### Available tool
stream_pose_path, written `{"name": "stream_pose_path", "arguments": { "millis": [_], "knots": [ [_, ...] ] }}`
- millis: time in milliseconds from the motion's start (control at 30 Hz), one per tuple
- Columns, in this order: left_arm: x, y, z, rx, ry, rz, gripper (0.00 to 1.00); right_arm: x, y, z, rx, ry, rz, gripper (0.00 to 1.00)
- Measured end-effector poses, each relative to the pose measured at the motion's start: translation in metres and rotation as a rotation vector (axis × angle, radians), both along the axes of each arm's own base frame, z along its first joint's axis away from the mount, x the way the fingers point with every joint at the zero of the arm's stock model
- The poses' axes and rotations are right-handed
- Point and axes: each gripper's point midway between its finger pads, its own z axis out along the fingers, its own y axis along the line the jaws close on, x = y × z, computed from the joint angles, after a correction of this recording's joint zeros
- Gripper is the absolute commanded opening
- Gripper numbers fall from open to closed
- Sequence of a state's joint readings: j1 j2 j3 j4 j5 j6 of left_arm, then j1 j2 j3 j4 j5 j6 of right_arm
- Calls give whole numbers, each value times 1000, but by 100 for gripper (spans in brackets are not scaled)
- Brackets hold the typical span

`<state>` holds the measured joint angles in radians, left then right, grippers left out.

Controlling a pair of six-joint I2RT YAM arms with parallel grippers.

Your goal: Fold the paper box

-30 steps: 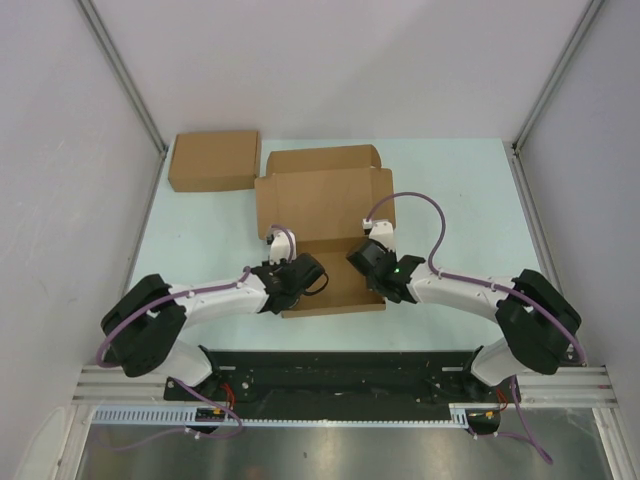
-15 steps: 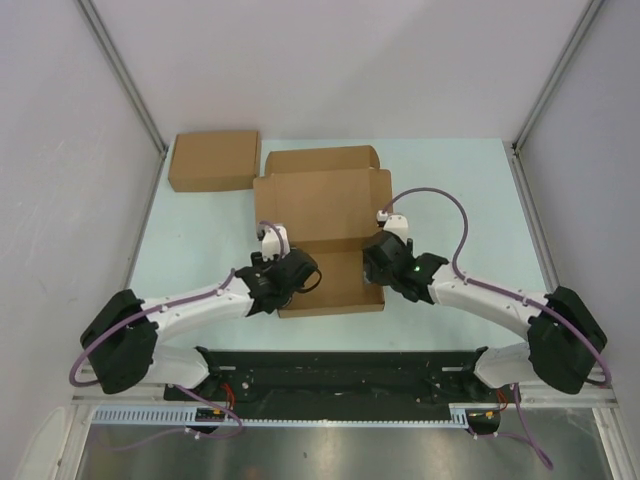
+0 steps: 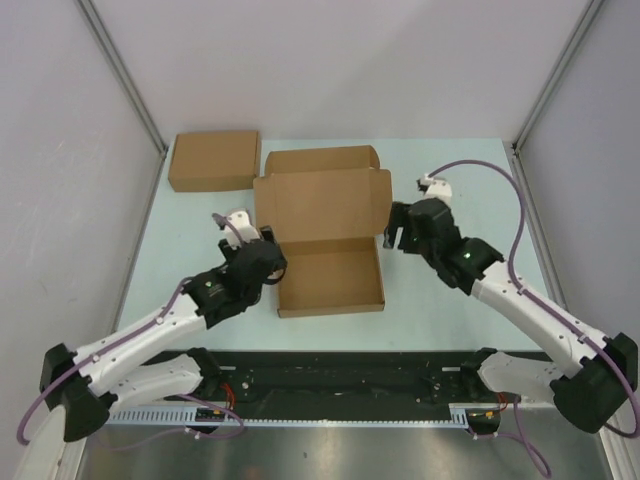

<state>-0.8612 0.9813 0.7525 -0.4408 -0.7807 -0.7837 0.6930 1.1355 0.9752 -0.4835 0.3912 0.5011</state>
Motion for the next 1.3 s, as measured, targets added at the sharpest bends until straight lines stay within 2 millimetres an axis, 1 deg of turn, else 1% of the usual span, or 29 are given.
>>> {"name": "stream_pose_path", "arguments": {
  "millis": [33,67,100,133,200,267,333,367,400,467,500,567,667,733,800,833,967,1033,1167,1267,1300],
  "knots": [
    [5,7,7,-18,-19,25,70,11,-9,12,24,-26,-23,79],
    [10,17,12,-31,-33,57,69,17,-15,19,35,-43,-39,79],
    [14,26,16,-39,-42,86,69,28,-27,26,50,-63,-71,79],
    [20,37,20,-51,-54,127,69,34,-33,30,59,-75,-89,79],
    [33,61,25,-76,-72,209,70,52,-51,34,88,-90,-156,79],
    [45,85,26,-95,-76,290,73,70,-61,30,114,-87,-199,80],
    [55,97,26,-107,-71,327,83,86,-61,18,138,-70,-205,81],
    [62,101,26,-110,-71,338,94,92,-58,13,147,-60,-199,82],
    [70,103,26,-121,-77,339,96,99,-55,6,159,-50,-187,82],
    [80,104,25,-137,-82,323,97,111,-48,-2,191,-44,-157,82],
    [87,103,27,-160,-95,304,97,116,-45,-2,211,-49,-140,81],
    [100,104,32,-215,-133,270,98,126,-44,2,246,-74,-119,81],
    [121,116,33,-281,-172,233,98,141,-46,10,290,-119,-89,82],
    [133,119,27,-286,-169,204,98,150,-47,10,299,-133,-77,82],
    [141,112,17,-287,-149,148,98,156,-44,3,299,-128,-58,81],
    [144,106,13,-291,-145,114,98,158,-41,-3,298,-118,-45,81],
    [152,88,5,-331,-156,2,97,160,-30,-26,289,-66,-11,81],
    [154,82,1,-348,-159,-35,97,157,-20,-37,281,-42,9,81],
    [149,75,-10,-369,-160,-75,95,153,-6,-41,276,-30,50,79],
    [149,70,-12,-380,-160,-105,93,154,-1,-40,282,-42,72,72],
    [149,69,-12,-383,-164,-115,93,155,0,-41,283,-42,74,63]
  ]
}}
